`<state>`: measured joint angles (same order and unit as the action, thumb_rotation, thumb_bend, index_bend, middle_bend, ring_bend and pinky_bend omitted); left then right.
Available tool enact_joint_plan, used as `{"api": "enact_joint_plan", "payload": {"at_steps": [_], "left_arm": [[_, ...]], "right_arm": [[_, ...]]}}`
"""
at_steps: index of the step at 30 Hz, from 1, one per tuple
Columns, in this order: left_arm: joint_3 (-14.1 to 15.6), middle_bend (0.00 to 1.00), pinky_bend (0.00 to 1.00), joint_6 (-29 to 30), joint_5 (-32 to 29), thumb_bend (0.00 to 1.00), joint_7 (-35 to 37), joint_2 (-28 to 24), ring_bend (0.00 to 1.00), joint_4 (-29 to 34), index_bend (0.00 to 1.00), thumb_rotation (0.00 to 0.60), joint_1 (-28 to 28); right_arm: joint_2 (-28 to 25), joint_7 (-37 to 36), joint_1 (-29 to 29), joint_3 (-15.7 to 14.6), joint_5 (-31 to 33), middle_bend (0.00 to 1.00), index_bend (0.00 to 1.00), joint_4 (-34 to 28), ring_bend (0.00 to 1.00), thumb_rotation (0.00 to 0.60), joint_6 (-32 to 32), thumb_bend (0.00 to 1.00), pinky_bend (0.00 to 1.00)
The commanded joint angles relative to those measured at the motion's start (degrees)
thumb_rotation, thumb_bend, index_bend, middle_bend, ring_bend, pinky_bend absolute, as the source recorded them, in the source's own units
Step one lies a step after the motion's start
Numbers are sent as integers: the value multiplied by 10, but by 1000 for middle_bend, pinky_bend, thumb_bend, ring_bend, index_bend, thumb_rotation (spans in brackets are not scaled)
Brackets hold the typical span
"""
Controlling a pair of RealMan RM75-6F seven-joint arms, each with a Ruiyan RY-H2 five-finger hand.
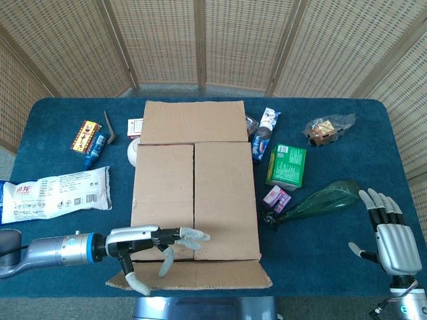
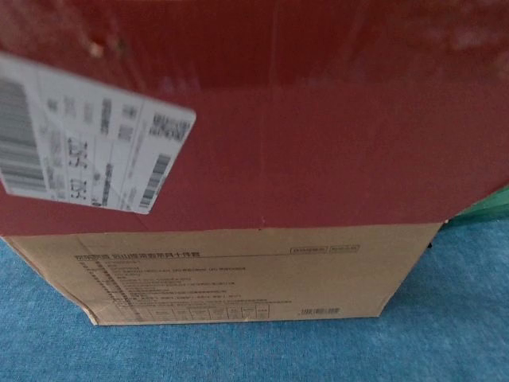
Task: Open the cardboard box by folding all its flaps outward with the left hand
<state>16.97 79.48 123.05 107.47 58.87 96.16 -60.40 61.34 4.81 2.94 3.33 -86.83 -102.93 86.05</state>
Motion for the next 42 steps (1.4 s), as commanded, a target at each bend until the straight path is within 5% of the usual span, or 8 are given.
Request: {"api": "enact_joint_plan", "payload": {"at_steps": [1, 10, 16, 18, 26, 33, 42], "left_arm": [[6, 0, 565, -7, 5, 68, -8, 3, 127, 6, 0, 600, -6], [23, 0, 529, -40, -4, 69, -40, 9, 125, 14, 0, 600, -21], [15, 0, 151, -72, -49, 69, -126, -4, 2, 36, 0, 600, -12], [8, 0, 112, -87, -71, 71, -169, -8, 0, 48, 0, 600, -7], [-22, 0, 109, -155, -155, 71, -352, -23, 0, 81, 44, 600, 12], [-60, 20, 111, -209, -248, 69, -609, -40, 0, 100, 93, 600, 41], [-95, 51, 153, -233, -322, 68, -768, -48, 23, 113, 109, 600, 64]], "right_arm": [[0, 0, 0, 0, 0, 0, 0, 0, 0, 600, 0, 83, 94], [-3, -5, -1, 0, 0, 0, 0, -1, 0, 600, 1, 83, 94], [-4, -5, -1, -1, -1, 0, 0, -2, 0, 600, 2, 82, 94], [-4, -5, -1, -1, -1, 0, 0, -2, 0, 600, 1, 83, 94], [-6, -9, -3, 0, -1, 0, 0, -5, 0, 600, 4, 82, 94], [-9, -13, -3, 0, -2, 0, 0, -6, 0, 600, 4, 82, 94], [-9, -12, -3, -1, -4, 0, 0, -7, 0, 600, 5, 82, 94]]}}
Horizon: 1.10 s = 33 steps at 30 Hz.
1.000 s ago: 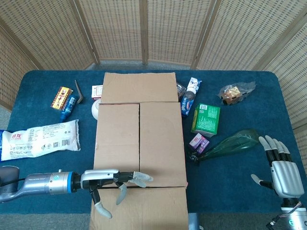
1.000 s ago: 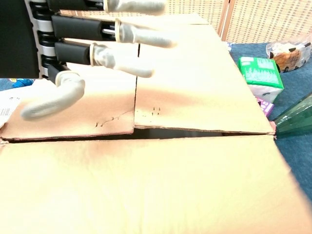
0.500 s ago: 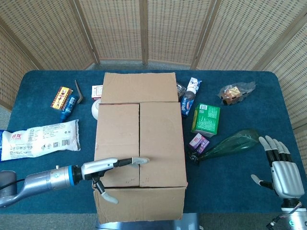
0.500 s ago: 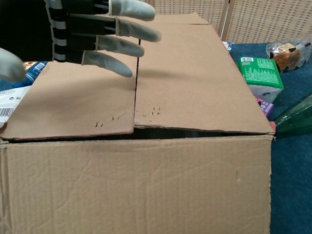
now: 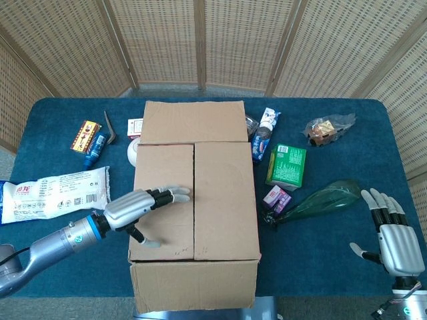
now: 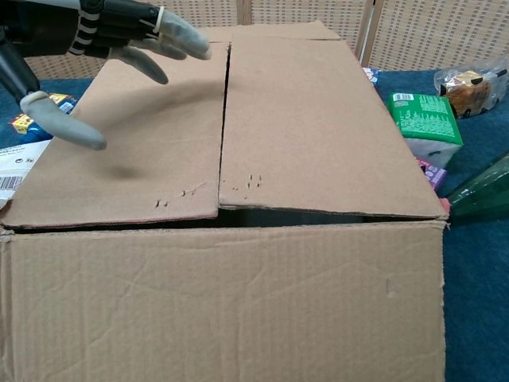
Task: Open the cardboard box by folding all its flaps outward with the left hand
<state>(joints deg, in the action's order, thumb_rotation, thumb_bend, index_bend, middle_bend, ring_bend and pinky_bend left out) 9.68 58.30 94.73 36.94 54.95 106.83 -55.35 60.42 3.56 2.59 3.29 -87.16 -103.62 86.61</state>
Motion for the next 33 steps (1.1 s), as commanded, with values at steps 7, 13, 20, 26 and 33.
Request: {"api": "enact_joint_plan", "payload": {"at_steps": [7, 13, 20, 26, 33], "left_arm": [[-68, 0, 106, 14, -111, 68, -237, 41, 0, -11, 21, 600, 46], [-103, 0, 90, 26, -141, 68, -306, 99, 0, -30, 0, 600, 51], [-140, 0, 0, 28, -155, 68, -372, 165, 0, -71, 0, 600, 41], [-164, 0, 0, 16, -168, 69, -402, 213, 0, -97, 0, 600, 28], [-185, 0, 0, -6, -193, 69, -437, 245, 0, -111, 0, 600, 12]], "right_arm": [[1, 2, 0, -1, -2, 0, 0, -1, 0, 600, -1, 84, 94], [2, 3, 2, -1, 1, 0, 0, 0, 0, 600, -5, 82, 94], [-1, -3, 1, 0, 4, 0, 0, 1, 0, 600, -5, 82, 94], [-4, -11, 2, 3, 10, 0, 0, 3, 0, 600, -7, 82, 94], [-8, -22, 2, 5, 13, 0, 0, 4, 0, 600, -7, 82, 94]]}}
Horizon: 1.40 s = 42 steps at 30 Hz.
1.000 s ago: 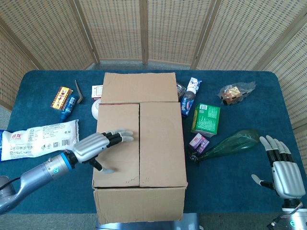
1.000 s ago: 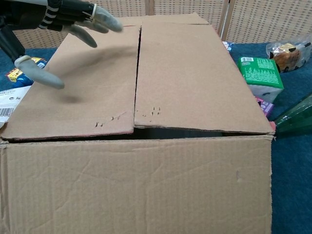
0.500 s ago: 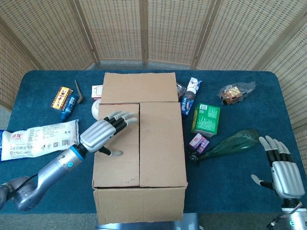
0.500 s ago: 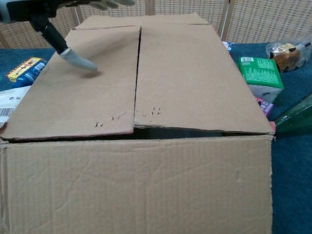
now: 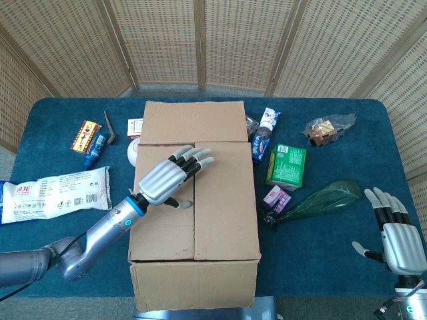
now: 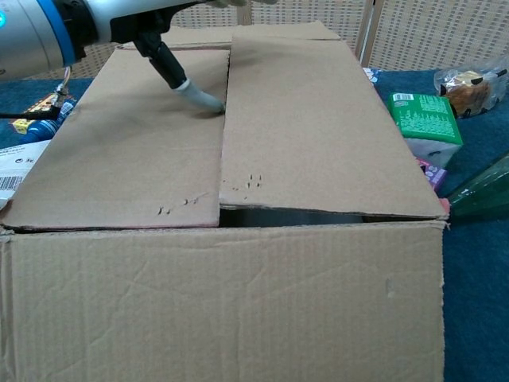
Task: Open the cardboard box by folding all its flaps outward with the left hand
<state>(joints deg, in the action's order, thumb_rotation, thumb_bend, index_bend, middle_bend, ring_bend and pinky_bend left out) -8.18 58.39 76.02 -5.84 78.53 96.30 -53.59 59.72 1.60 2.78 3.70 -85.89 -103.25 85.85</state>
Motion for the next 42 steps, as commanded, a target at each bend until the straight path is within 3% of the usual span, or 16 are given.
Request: {"api": "enact_joint_plan", "payload": {"at_steps": [1, 19, 30, 42], "left_arm": [[-8, 0, 0, -9, -7, 68, -13, 15, 0, -9, 0, 600, -8], [-37, 0, 0, 0, -6, 68, -16, 56, 0, -37, 0, 600, -10], [-80, 0, 13, 16, 1, 69, -19, 65, 0, -24, 0, 600, -26], [-140, 0, 25, -15, -35, 68, -65, 79, 0, -33, 0, 600, -87]], "right_arm": [[-2, -4, -1, 1, 1, 0, 0, 0, 0, 600, 1, 82, 94], [-8, -15, -2, 0, -3, 0, 0, -3, 0, 600, 1, 82, 94], [-13, -24, -3, 0, -2, 0, 0, -6, 0, 600, 3, 82, 94], [-16, -31, 0, 2, 5, 0, 0, -6, 0, 600, -5, 82, 93]]}}
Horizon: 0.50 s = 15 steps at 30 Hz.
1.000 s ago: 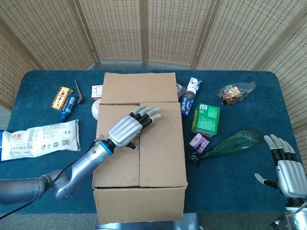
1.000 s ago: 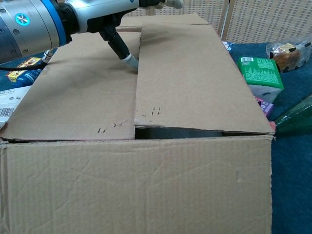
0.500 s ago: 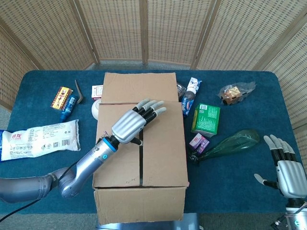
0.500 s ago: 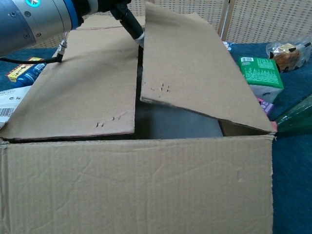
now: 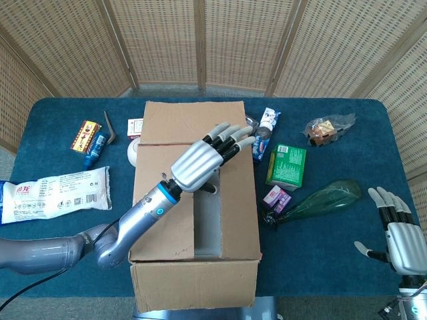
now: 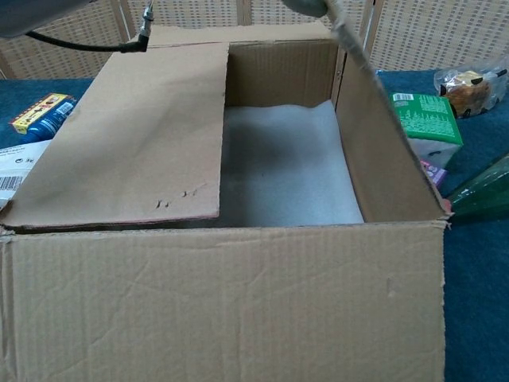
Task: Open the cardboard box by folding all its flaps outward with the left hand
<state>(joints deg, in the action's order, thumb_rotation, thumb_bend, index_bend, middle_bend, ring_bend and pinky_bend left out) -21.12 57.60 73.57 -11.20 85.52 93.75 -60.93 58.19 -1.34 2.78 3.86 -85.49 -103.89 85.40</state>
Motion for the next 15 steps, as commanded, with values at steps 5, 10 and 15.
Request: {"api": "enact_joint_plan", "payload": {"at_steps": [5, 10, 15], "left_arm": [[-28, 0, 26, -17, -32, 68, -31, 36, 0, -32, 0, 600, -43], [-40, 0, 28, -25, -52, 68, -42, 65, 0, -64, 0, 600, -70], [-57, 0, 28, -30, -69, 68, -44, 105, 0, -115, 0, 600, -104]], "right_arm": [[-3, -11, 1, 4, 9, 0, 0, 1, 0, 600, -3, 82, 94], [-5, -15, 1, 3, 11, 0, 0, 4, 0, 600, -7, 82, 93], [-4, -18, 2, 3, 13, 0, 0, 6, 0, 600, -9, 82, 94]]}}
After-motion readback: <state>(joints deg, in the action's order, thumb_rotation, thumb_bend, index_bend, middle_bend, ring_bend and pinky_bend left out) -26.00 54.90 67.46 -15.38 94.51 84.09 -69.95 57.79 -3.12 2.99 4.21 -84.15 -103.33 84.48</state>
